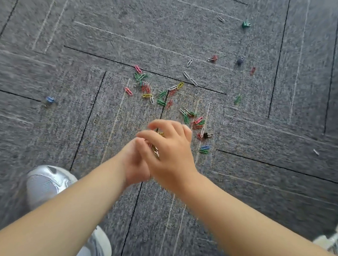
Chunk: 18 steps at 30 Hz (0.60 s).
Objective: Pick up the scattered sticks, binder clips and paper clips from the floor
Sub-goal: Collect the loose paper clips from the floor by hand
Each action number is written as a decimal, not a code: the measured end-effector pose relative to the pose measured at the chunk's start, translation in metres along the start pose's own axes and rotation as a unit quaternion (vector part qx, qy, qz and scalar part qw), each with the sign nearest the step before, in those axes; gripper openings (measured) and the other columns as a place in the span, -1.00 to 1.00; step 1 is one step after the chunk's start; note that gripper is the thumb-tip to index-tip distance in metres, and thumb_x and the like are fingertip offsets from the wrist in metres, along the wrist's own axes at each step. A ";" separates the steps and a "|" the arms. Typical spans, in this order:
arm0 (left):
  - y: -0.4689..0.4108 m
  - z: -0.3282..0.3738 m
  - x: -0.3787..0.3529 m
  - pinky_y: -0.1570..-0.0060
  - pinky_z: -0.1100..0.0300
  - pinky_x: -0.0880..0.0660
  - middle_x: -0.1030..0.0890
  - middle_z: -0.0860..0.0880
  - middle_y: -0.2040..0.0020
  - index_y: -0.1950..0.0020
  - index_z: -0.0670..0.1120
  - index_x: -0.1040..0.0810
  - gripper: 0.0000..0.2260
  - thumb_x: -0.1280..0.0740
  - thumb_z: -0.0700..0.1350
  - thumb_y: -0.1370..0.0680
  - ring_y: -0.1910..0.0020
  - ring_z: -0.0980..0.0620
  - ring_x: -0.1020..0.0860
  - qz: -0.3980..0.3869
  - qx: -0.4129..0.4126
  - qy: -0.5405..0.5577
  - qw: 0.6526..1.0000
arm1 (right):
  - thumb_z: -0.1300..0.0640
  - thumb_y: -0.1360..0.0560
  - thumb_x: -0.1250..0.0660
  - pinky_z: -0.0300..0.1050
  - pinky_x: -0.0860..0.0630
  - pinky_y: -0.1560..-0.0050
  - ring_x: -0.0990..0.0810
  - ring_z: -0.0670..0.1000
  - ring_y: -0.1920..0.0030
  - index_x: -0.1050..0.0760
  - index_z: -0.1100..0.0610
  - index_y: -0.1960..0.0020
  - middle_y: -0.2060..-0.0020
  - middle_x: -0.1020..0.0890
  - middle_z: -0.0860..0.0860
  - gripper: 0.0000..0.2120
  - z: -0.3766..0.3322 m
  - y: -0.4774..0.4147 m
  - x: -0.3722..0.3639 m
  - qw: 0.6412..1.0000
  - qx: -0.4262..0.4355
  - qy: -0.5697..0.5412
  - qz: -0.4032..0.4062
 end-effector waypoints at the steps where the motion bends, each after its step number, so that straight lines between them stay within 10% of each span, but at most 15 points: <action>1: -0.005 -0.003 0.008 0.04 0.19 -0.59 -0.61 -0.20 -0.03 -0.13 -0.23 -0.55 -0.77 -0.20 -0.19 -0.56 0.04 0.08 -0.63 0.005 -0.012 -0.006 1.000 | -0.06 -0.48 -0.21 0.02 -0.29 -0.14 -0.48 0.04 -0.07 -0.66 0.03 0.04 0.02 -0.59 0.01 -0.71 0.003 0.003 0.005 1.000 0.009 -0.009 0.013; 5: -0.011 -0.010 0.044 0.37 0.19 -0.49 -0.54 -0.04 0.38 0.24 -0.11 -0.53 -0.74 -0.16 -0.10 -0.58 0.39 0.00 -0.54 0.090 -0.016 -0.017 0.996 | -0.06 -0.53 -0.20 -0.02 -0.32 -0.16 -0.41 0.00 -0.08 -0.54 0.09 -0.10 -0.03 -0.46 0.00 -0.72 0.095 0.013 0.020 0.980 -0.191 0.028 0.056; 8: -0.010 -0.005 0.063 0.54 0.33 -0.33 -0.35 0.06 0.54 0.35 -0.04 -0.41 -0.72 -0.16 -0.06 -0.57 0.56 0.07 -0.39 0.135 -0.018 -0.010 0.991 | -0.16 -0.54 -0.21 0.00 -0.45 -0.04 -0.46 0.13 -0.10 -0.31 0.13 -0.31 -0.19 -0.30 0.09 -0.52 0.187 0.042 0.007 0.894 -0.443 0.062 -0.027; 18: -0.003 0.010 0.084 0.52 0.33 -0.49 -0.59 -0.02 0.35 0.09 -0.14 -0.53 -0.80 -0.29 0.00 -0.56 0.43 0.13 -0.55 0.178 -0.069 -0.091 0.977 | 0.25 -0.61 -0.15 -0.13 -0.36 0.21 -0.46 0.08 0.19 -0.40 0.27 -0.15 -0.18 -0.43 0.19 -0.84 0.169 0.010 -0.021 0.937 -0.268 0.166 -0.150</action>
Point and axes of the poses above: each hand's wrist, its own y-axis away from the middle knuckle, its own x-axis out of the back of the hand, z = x × y, the point moved 10 cm from there along -y, towards the middle knuckle
